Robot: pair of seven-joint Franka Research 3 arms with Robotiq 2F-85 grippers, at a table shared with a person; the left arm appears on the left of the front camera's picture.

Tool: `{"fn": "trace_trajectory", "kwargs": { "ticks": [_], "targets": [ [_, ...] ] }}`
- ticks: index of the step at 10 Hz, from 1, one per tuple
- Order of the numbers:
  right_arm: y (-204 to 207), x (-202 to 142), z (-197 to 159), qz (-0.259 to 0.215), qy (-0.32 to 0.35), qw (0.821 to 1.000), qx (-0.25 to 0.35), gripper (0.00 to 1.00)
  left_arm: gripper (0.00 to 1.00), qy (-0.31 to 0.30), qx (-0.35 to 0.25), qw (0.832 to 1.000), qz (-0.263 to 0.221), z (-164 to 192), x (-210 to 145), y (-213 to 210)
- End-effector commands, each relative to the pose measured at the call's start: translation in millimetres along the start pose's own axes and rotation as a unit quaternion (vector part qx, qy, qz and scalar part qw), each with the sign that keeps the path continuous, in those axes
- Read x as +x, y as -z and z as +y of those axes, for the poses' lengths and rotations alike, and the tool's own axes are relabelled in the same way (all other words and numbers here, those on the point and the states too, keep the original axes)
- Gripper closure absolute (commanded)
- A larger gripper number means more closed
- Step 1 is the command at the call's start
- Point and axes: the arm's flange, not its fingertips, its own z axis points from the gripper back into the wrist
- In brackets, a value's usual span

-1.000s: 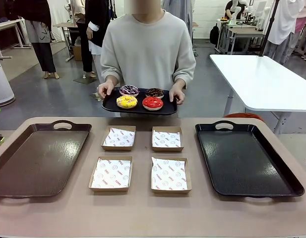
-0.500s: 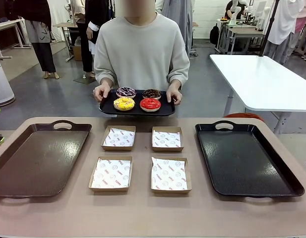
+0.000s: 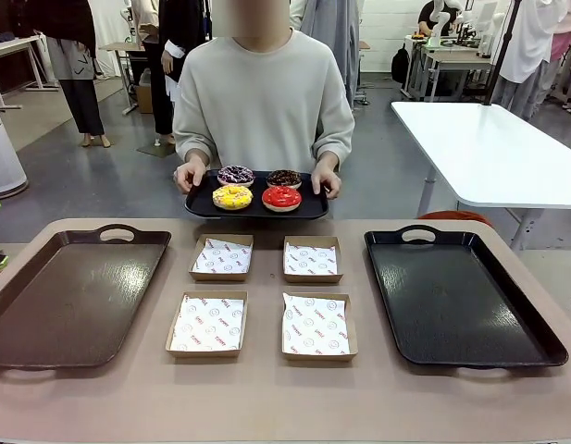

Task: Individually package the donuts and arrange them on the tray.
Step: Pick up one Paper togo box.

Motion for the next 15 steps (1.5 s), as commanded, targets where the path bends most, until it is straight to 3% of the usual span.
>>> {"fn": "trace_trajectory", "kwargs": {
  "ticks": [1,3,7,9,11,13,15],
  "targets": [
    [-2.0,-1.6,-0.2,-0.003,0.0,1.0,0.007,0.0,0.0,0.001,-0.009,1.0,-0.003,-1.4,0.5,-0.2],
    [-2.0,-1.6,-0.2,-0.003,0.0,1.0,0.007,0.0,0.0,0.0,0.0,1.0,0.0,0.0,0.0,0.0],
    [-2.0,-1.6,-0.2,-0.003,0.0,1.0,0.007,0.0,0.0,0.038,0.186,0.982,0.004,-91.7,23.3,73.9],
    [-2.0,-1.6,-0.2,-0.003,0.0,1.0,0.007,0.0,0.0,0.067,0.301,0.951,0.021,-130.8,20.7,129.3],
    [-2.0,-1.6,-0.2,-0.003,0.0,1.0,0.007,0.0,0.0,0.082,0.394,0.915,0.026,-144.3,13.2,189.2],
    [-2.0,-1.6,-0.2,-0.003,0.0,1.0,0.007,0.0,0.0,0.095,0.469,0.877,0.038,-135.9,2.2,250.8],
    [-2.0,-1.6,-0.2,-0.003,0.0,1.0,0.007,0.0,0.0,0.097,0.514,0.852,0.036,-115.1,0.3,290.5]
  ]
}}
